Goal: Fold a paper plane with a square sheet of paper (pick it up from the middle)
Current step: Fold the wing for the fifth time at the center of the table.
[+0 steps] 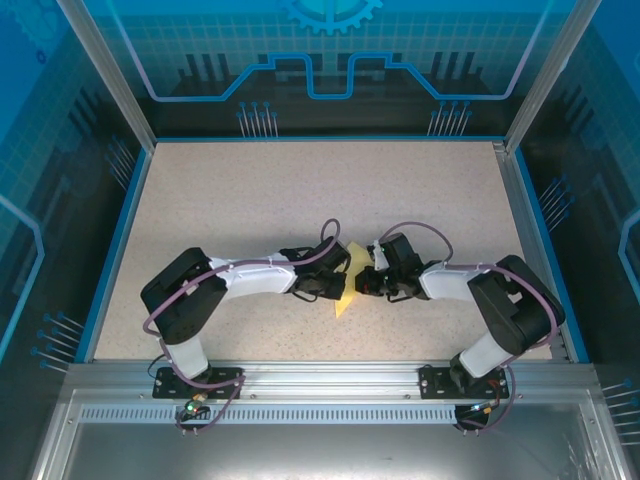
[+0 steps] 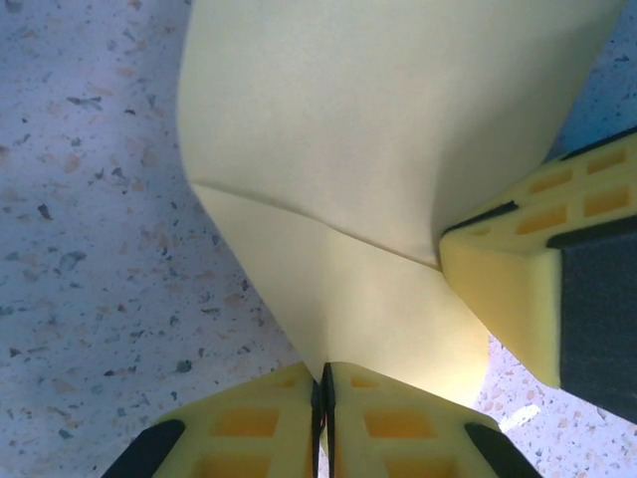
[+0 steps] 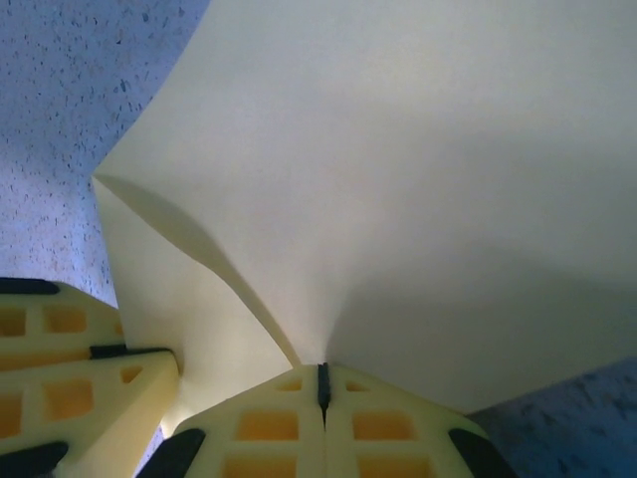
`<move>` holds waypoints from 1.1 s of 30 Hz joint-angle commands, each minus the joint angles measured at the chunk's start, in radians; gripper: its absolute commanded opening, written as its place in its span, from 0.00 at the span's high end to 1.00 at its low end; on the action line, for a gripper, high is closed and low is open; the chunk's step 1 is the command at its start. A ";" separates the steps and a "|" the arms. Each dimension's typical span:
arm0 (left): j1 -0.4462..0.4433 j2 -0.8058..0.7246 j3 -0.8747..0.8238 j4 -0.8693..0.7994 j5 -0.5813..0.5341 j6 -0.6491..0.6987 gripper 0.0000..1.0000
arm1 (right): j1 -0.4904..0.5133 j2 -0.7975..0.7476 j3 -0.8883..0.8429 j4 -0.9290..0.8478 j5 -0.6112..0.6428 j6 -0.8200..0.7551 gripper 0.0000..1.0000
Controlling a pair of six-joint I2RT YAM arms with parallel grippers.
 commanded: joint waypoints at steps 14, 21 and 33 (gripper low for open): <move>-0.006 0.008 0.037 -0.019 -0.011 0.020 0.87 | 0.057 -0.100 -0.082 0.127 -0.069 0.138 0.95; -0.006 0.008 0.054 -0.049 -0.023 0.035 0.86 | 0.091 0.003 -0.055 0.169 -0.069 0.154 0.96; -0.009 -0.002 0.054 -0.064 -0.035 0.048 0.86 | 0.093 0.019 -0.044 0.101 0.005 0.113 0.96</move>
